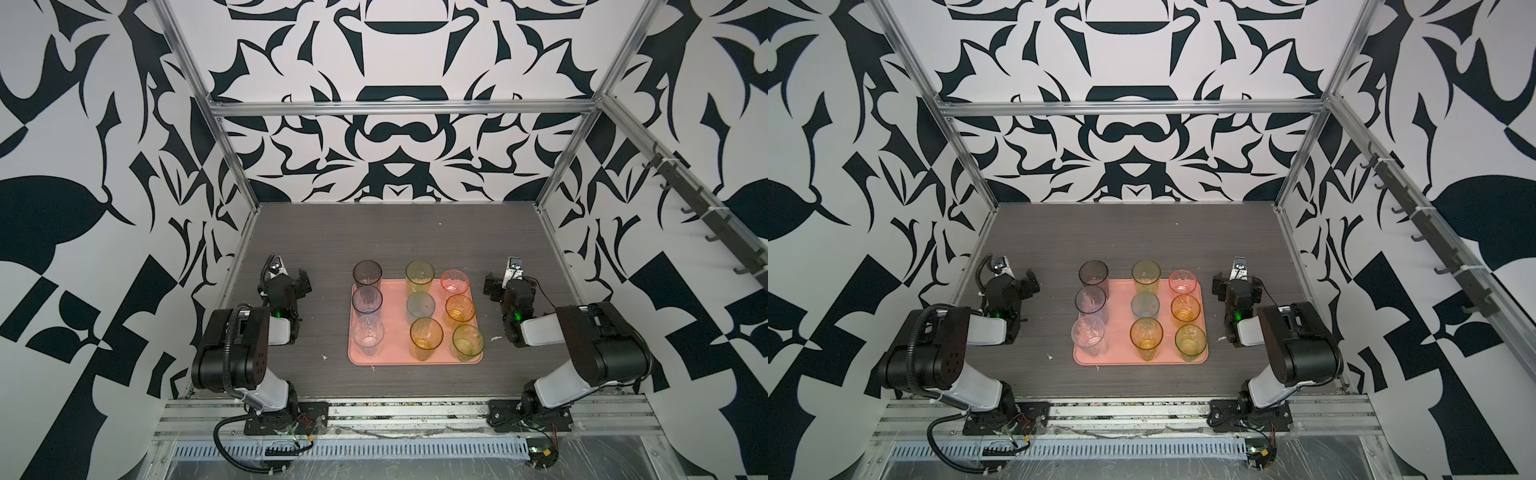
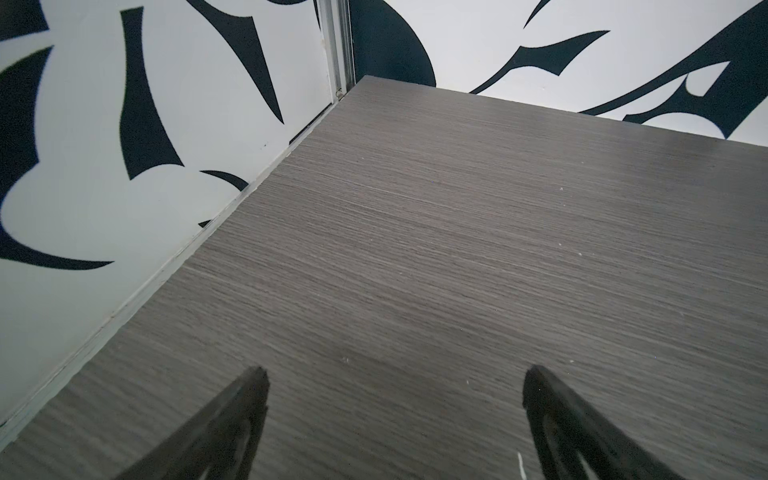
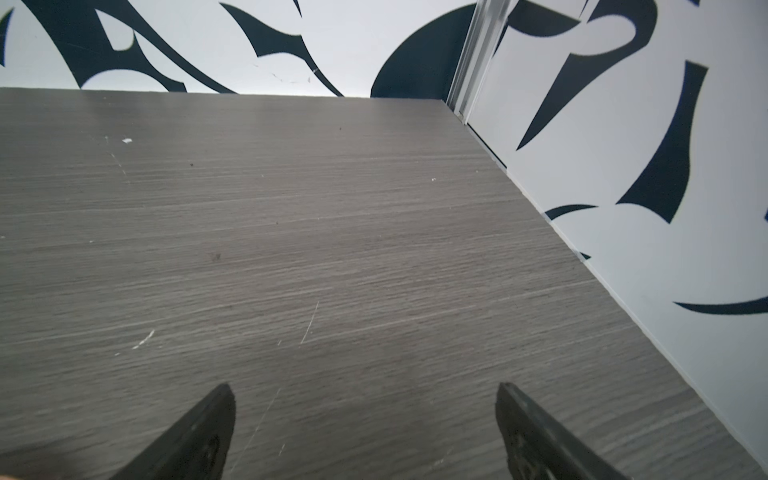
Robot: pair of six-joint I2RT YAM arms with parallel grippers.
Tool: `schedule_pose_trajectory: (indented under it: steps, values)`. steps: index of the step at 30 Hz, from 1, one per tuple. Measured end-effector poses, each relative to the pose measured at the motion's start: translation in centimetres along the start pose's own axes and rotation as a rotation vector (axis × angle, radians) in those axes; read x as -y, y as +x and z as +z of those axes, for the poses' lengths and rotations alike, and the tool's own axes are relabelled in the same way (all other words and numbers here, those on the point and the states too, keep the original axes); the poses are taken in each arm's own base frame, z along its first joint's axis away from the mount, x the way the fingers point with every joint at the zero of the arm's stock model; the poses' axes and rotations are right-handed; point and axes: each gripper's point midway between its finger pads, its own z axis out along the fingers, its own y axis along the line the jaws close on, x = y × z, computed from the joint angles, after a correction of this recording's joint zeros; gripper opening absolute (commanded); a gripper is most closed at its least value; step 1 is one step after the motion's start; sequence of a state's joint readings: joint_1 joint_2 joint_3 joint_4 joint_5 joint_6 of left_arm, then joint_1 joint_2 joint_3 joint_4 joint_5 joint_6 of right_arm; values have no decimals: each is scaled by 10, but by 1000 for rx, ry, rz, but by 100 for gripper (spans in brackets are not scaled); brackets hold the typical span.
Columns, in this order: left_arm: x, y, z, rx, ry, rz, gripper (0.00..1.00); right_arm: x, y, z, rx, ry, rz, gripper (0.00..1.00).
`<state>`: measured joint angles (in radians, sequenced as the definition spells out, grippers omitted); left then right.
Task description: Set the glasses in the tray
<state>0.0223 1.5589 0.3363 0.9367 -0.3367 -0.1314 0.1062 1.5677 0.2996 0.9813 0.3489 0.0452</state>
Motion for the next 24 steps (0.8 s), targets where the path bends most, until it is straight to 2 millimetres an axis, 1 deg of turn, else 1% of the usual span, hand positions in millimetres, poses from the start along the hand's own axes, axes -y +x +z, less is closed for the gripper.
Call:
schedule_pose_trajectory:
  steps: [5,10,24]
  values:
    - [0,0,0,0,0,0,100,-7,4,2,-28,-37,-20,100]
    - [0,0,0,0,0,0,100,-14,4,2,-31,-75,-36,100]
    - [0,0,0,0,0,0,100,-17,6,2,-44,-93,-43,100]
